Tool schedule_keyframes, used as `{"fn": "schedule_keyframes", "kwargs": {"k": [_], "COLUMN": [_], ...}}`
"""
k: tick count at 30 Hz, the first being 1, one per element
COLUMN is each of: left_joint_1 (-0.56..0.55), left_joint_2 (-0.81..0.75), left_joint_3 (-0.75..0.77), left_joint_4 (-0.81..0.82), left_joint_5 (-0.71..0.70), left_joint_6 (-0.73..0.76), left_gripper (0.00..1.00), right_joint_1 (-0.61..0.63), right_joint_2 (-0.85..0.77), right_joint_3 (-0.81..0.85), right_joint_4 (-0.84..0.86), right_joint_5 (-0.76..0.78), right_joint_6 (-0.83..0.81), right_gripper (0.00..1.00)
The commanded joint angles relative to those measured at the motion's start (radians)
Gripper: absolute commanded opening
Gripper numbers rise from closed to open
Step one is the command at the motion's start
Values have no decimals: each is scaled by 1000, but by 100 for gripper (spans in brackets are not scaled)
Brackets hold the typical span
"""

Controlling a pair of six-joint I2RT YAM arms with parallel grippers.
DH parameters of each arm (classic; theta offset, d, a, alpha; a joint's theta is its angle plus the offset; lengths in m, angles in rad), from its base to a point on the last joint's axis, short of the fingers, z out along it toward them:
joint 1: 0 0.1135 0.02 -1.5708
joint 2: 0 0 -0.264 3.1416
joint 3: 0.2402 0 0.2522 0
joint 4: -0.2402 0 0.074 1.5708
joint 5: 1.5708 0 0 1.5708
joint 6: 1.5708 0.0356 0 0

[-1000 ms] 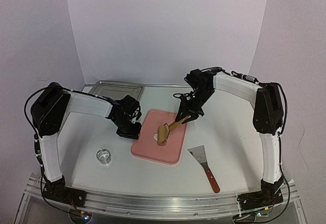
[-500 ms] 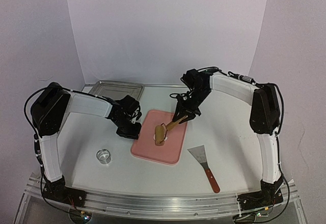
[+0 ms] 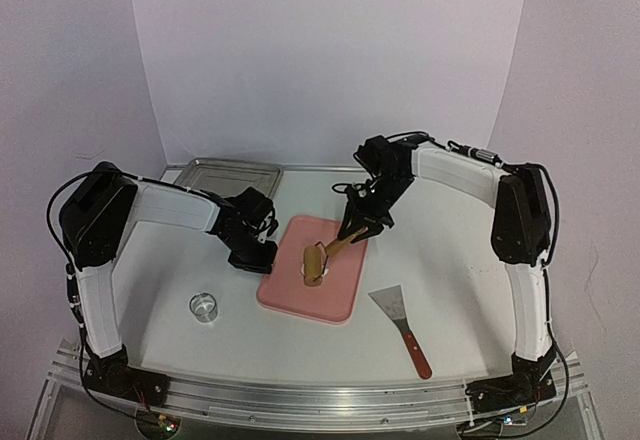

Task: Roll out the dumpling wrappers from the dough

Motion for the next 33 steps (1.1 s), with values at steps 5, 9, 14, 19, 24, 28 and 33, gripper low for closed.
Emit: {"fn": "schedule_keyframes", "kwargs": {"k": [5,9,14,19,24,28,33], "left_joint_1": [-12,-12,-12,-12,-12,-12,-12], "left_joint_2": [-28,-26,-29,-32,-39,-39,-38], "left_joint_3": [-42,-43,-49,-51,-57,-57,-59], "left_joint_4": [-96,-87,-80,-80,-79,-75,-68], "left_joint_5": [14,22,29,27,26,26,29], "left_joint_6": [94,89,85,85,83,80,81], "left_gripper": [0,0,0,0,0,0,0], "right_joint_1": [-87,-13,44,-27,-82,-14,49], "right_joint_2": [53,108,158,97,61,118,192], "right_joint_3": [-29,-33,-19,-35,-35,-34,20], "right_joint_4": [-177,-151,-118,-133,-157,-133,-121], "right_joint_5": [382,343,314,371,389,340,319], "right_joint_6": [-63,-37,7,-17,-58,-30,7], "right_gripper": [0,0,0,0,0,0,0]}}
